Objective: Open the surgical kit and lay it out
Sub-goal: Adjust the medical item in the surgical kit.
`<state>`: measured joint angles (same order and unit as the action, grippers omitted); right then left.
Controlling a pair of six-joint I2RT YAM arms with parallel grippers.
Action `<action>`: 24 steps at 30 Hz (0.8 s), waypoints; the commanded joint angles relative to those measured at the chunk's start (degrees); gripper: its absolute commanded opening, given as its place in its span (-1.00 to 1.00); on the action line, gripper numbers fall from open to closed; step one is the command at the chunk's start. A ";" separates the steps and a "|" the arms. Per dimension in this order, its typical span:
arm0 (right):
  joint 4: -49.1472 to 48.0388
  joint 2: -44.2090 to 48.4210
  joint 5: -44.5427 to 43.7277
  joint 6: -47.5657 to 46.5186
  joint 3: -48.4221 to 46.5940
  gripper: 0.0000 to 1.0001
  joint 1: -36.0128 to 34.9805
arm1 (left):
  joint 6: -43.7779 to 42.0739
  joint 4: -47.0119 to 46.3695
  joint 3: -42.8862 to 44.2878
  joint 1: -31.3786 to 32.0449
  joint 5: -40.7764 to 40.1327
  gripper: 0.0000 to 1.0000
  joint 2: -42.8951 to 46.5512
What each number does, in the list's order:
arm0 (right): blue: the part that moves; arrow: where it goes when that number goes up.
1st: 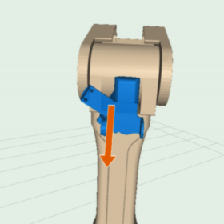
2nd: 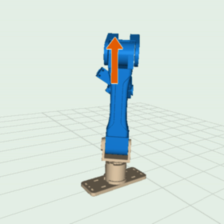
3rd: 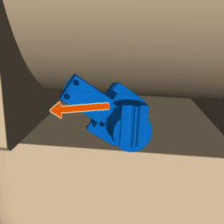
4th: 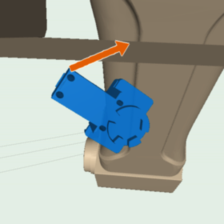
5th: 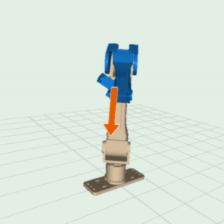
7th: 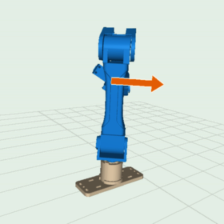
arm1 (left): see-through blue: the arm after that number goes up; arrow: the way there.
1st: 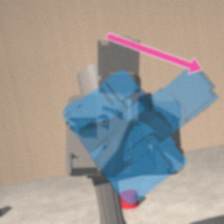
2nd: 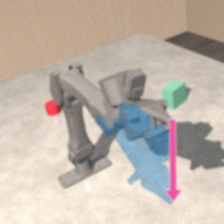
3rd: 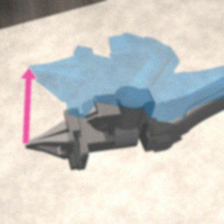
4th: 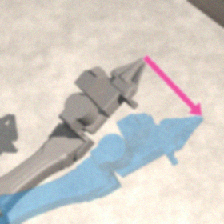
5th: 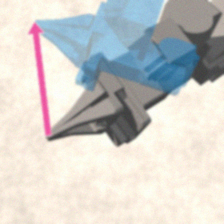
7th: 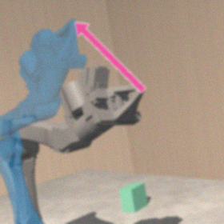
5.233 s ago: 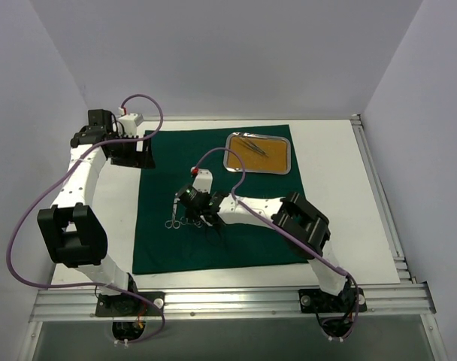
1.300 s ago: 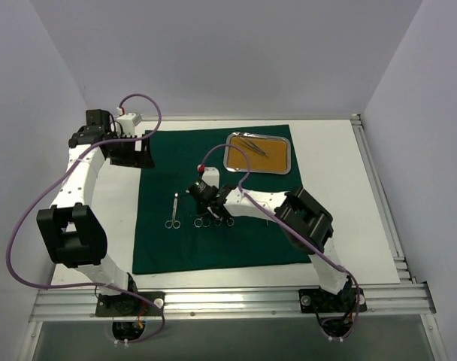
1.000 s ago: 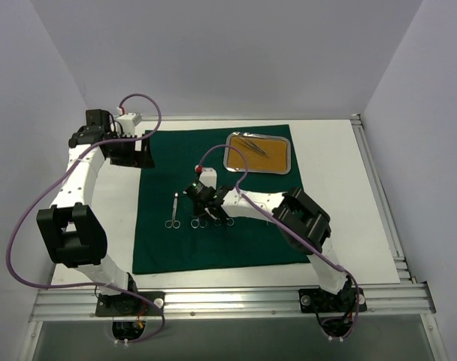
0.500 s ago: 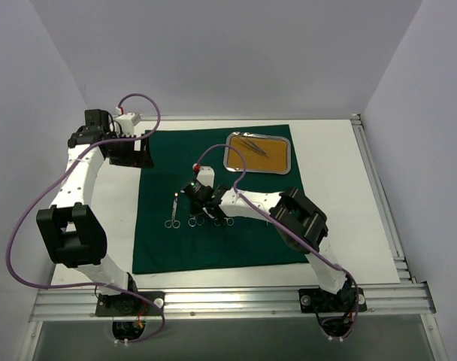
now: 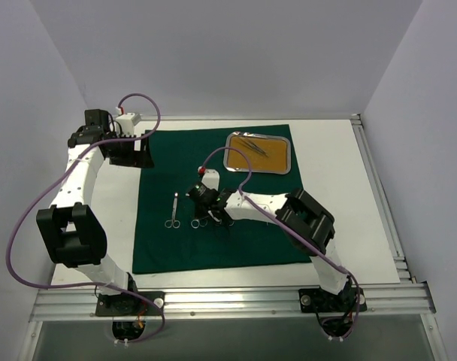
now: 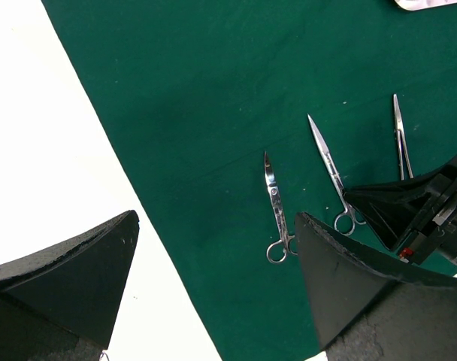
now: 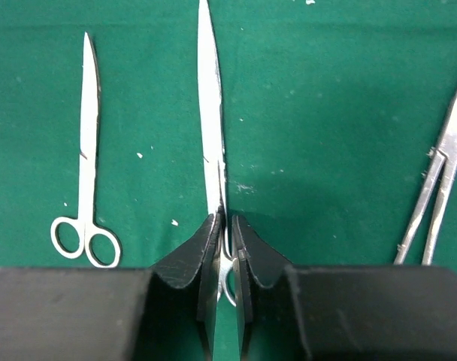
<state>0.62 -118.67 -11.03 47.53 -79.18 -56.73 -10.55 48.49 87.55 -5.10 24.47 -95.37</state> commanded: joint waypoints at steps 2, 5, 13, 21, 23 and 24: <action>2.81 3.97 0.39 -0.77 1.13 -0.75 -0.31 | 0.17 -0.59 0.17 -0.52 1.46 0.88 1.68; 3.33 3.45 0.83 -1.30 0.43 -0.67 -0.22 | 0.17 -0.68 0.17 -0.61 1.55 0.88 1.86; 4.12 6.70 -1.28 -3.14 2.52 -1.00 0.83 | 0.26 -0.41 0.17 -0.61 1.55 0.88 1.86; 4.30 4.42 0.39 -3.41 3.94 -1.00 1.01 | 0.26 -0.33 0.17 -0.61 1.37 0.88 1.94; 4.65 4.33 0.13 -3.41 4.47 -1.00 1.09 | 0.18 -0.41 0.34 -0.61 1.37 0.88 2.03; 4.65 4.33 -0.05 -3.41 4.73 -1.00 1.09 | 0.17 -0.41 0.26 -0.61 1.37 0.88 2.12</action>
<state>3.09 -115.22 -10.00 44.66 -75.29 -56.10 -10.55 48.49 87.55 -5.10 24.56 -95.37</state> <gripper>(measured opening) 0.001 0.939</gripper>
